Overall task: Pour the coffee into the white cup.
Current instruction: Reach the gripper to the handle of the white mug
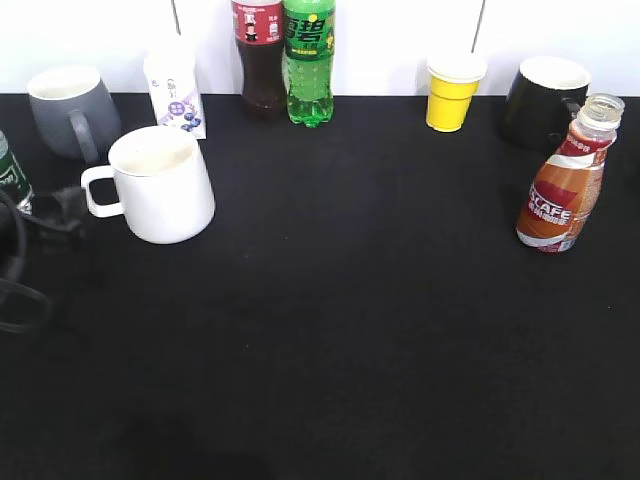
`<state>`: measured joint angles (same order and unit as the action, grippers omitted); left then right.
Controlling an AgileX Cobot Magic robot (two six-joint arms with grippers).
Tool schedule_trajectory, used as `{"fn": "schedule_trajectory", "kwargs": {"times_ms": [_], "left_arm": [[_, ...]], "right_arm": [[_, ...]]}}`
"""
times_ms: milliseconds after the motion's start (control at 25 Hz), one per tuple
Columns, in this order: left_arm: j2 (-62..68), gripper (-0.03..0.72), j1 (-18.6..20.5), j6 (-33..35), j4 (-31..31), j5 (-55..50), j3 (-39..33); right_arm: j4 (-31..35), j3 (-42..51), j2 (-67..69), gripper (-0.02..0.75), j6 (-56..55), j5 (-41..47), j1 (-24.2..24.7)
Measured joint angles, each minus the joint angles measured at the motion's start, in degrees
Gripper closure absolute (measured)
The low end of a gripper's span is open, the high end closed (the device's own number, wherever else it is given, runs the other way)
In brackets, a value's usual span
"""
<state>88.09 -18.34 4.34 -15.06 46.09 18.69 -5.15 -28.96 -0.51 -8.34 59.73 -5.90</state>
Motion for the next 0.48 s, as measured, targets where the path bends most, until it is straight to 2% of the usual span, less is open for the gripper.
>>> {"fn": "schedule_trajectory", "kwargs": {"times_ms": [160, 480], "left_arm": [[6.86, 0.124, 0.0, -0.35, 2.5, 8.76, 0.0], [12.56, 0.124, 0.0, -0.35, 3.14, 11.16, 2.92]], "right_arm": [[0.0, 0.0, 0.0, 0.146, 0.0, 0.0, 0.0], [0.0, 0.0, 0.0, 0.146, 0.0, 0.0, 0.0]]}}
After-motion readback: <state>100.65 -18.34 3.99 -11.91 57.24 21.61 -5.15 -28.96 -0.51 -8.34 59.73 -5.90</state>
